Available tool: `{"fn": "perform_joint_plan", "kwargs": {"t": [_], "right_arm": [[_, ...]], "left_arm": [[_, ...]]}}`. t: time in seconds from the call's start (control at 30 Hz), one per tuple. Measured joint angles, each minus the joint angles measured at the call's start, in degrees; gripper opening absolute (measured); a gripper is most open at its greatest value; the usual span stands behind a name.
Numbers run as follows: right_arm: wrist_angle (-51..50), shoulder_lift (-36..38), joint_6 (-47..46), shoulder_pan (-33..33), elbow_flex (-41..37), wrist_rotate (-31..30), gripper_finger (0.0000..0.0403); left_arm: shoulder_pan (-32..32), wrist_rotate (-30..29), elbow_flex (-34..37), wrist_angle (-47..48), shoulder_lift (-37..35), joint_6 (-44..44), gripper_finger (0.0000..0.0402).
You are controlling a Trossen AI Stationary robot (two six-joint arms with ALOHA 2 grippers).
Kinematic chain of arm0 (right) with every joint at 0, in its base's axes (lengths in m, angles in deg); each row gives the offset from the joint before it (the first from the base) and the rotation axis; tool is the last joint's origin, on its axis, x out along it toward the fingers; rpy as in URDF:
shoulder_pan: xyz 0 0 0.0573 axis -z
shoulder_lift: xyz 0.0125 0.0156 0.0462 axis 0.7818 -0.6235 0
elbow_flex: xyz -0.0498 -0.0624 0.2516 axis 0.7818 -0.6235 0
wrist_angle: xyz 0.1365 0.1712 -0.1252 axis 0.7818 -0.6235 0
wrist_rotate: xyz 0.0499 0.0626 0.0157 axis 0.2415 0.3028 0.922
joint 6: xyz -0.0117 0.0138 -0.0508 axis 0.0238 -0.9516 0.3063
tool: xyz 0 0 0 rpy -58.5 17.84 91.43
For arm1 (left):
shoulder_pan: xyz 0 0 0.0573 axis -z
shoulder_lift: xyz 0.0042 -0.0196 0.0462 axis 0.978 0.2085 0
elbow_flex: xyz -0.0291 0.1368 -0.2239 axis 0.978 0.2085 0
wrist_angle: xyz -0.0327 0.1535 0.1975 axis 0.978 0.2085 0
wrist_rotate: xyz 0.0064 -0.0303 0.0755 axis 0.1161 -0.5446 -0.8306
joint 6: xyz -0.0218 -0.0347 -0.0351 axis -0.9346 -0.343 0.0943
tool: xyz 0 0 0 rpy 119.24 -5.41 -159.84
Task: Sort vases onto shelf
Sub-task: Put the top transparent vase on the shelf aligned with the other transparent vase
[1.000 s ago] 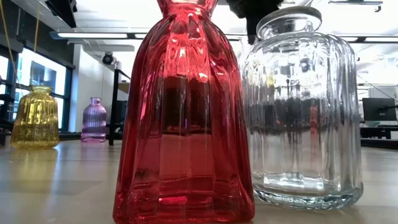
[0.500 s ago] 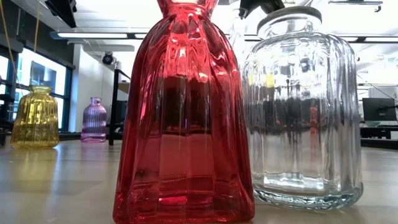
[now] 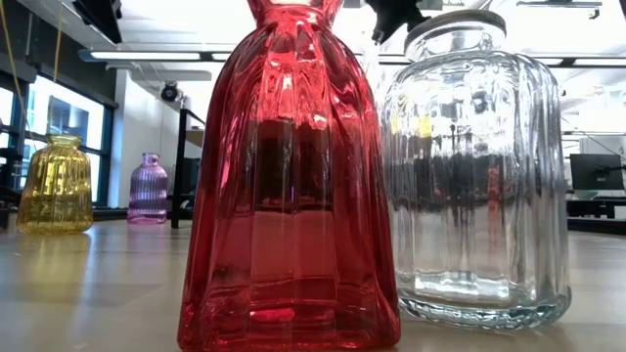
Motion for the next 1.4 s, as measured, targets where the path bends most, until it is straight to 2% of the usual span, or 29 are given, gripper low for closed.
{"fn": "perform_joint_plan", "kwargs": {"t": [0.23, 1.4], "right_arm": [[1.38, -2.21, 0.97, 1.06, 0.00, 3.50, 0.0000], [4.71, -7.18, 5.74, 4.11, -0.07, 3.18, 0.0000]], "left_arm": [[0.01, 0.00, 0.00, -1.28, -0.02, 0.09, 0.0090], [-0.01, -1.27, 0.00, -1.41, -0.02, 0.02, 0.0090]]}}
